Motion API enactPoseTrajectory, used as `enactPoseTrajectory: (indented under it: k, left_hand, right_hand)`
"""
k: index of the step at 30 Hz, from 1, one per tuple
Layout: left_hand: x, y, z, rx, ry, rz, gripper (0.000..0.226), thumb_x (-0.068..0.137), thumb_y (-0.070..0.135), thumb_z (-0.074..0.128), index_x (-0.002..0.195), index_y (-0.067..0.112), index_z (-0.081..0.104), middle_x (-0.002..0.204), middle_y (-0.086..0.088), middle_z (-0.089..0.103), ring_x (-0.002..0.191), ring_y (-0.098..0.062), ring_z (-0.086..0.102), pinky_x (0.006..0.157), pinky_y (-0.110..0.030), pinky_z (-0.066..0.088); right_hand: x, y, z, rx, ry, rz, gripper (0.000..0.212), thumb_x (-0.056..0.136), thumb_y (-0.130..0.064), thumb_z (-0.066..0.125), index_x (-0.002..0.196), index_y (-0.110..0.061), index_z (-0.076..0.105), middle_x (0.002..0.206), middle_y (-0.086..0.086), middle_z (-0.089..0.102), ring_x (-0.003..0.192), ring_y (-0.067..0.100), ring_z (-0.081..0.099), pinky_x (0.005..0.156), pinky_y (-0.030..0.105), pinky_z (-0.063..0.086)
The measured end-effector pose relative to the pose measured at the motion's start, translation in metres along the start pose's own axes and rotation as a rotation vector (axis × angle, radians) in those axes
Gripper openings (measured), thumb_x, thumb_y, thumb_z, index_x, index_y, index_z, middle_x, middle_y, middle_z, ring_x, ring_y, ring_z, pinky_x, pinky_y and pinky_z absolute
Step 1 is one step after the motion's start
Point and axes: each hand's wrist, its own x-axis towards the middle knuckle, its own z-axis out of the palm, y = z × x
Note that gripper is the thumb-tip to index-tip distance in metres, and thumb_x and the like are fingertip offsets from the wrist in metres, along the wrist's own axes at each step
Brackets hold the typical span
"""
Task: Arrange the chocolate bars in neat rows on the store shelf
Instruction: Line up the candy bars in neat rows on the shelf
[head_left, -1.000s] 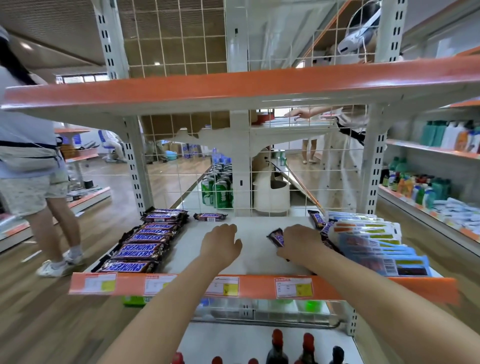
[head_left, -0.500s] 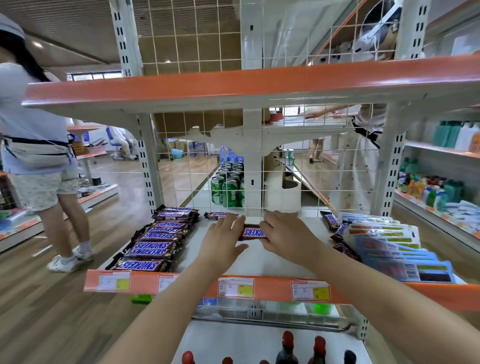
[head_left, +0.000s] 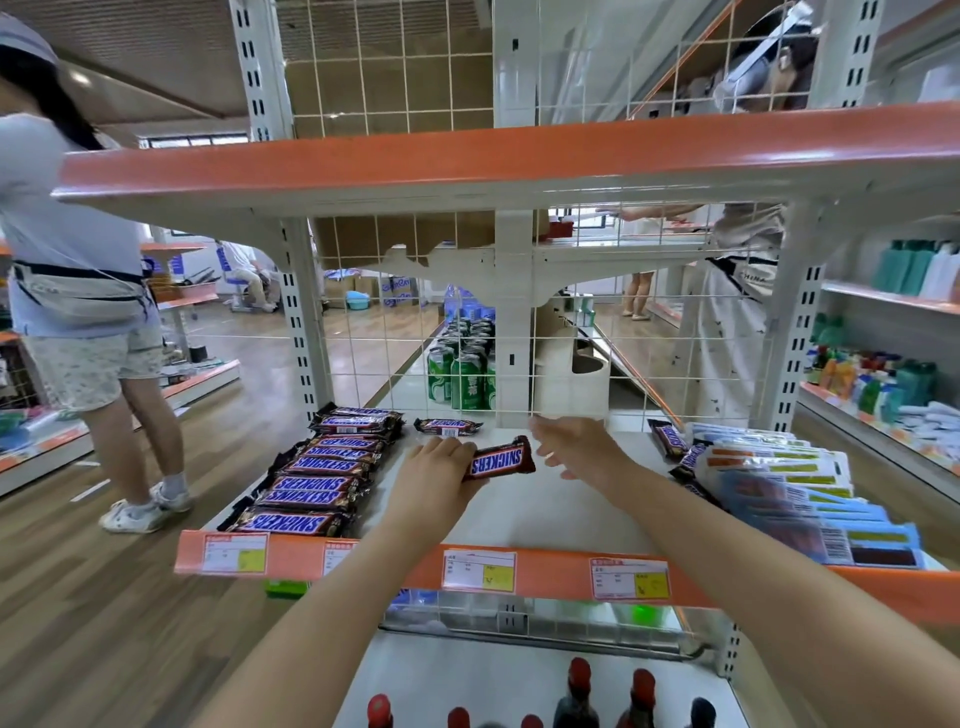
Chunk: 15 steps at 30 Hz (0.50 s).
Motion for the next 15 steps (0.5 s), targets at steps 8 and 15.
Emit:
enactPoseTrajectory:
  k: [8,15]
  left_hand:
    - [-0.001,0.008,0.006,0.007,-0.106,-0.027,0.043,0.093,0.045,0.048,0.126,0.018,0.048,0.116,0.001,0.056,0.108,-0.02,0.049,0.086,-0.029,0.037]
    - [0.004,0.021,0.005,-0.598,-0.084,-0.48,0.065,0.084,0.05,0.059,0.136,0.015,0.042,0.112,0.0,0.06,0.095,-0.014,0.057,0.079,-0.025,0.042]
  right_hand:
    - [-0.002,0.01,0.008,0.016,-0.081,0.027,0.021,0.095,-0.032,0.053,0.094,-0.014,0.062,0.086,0.001,0.065,0.071,0.005,0.06,0.064,0.017,0.047]
    - [0.0,0.015,0.002,0.241,0.099,0.07,0.017,0.094,-0.025,0.055,0.102,-0.014,0.064,0.088,0.004,0.064,0.065,0.006,0.057,0.062,0.017,0.046]
